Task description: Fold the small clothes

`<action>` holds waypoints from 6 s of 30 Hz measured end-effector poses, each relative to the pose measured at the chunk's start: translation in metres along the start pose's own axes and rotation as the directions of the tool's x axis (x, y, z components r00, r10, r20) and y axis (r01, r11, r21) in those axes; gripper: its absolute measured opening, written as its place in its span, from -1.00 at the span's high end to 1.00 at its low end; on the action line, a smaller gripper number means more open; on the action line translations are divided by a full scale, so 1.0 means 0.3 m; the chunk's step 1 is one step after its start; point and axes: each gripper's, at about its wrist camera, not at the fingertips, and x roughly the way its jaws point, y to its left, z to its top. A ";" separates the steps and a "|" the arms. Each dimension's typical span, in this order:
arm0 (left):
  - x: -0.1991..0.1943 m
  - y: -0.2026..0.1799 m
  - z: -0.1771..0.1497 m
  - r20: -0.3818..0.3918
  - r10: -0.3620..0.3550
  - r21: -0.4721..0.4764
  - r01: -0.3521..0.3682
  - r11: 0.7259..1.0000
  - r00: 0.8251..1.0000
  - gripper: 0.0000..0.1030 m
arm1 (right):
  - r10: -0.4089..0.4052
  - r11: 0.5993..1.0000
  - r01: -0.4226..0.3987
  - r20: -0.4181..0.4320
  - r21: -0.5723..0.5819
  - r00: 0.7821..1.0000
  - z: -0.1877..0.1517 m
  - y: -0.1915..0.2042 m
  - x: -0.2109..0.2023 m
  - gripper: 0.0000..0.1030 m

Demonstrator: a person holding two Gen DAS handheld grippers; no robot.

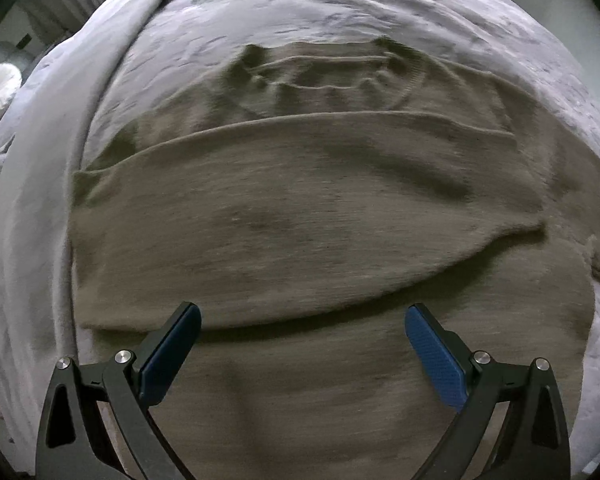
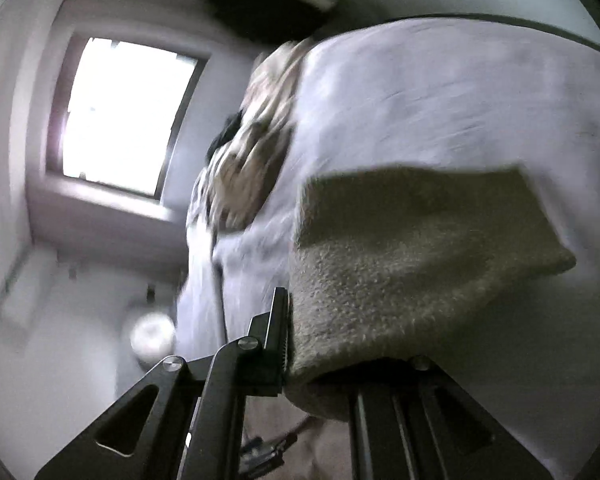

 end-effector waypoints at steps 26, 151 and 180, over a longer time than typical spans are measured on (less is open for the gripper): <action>0.050 0.344 -0.056 -0.040 0.072 -0.132 -0.077 0.988 0.997 -0.99 | -0.275 0.948 0.168 -0.432 -0.269 0.859 -0.474 0.126 0.595 -0.26; -0.060 0.458 -0.259 -0.025 -0.118 -0.220 0.109 0.969 0.993 0.58 | -0.592 0.742 0.368 -0.290 -0.560 0.752 -0.431 0.075 0.309 0.66; -0.344 0.302 -0.411 -0.085 -0.060 -0.175 0.044 0.984 0.995 0.58 | -0.610 0.767 0.360 -0.429 -0.532 0.666 -0.573 0.175 0.071 -0.39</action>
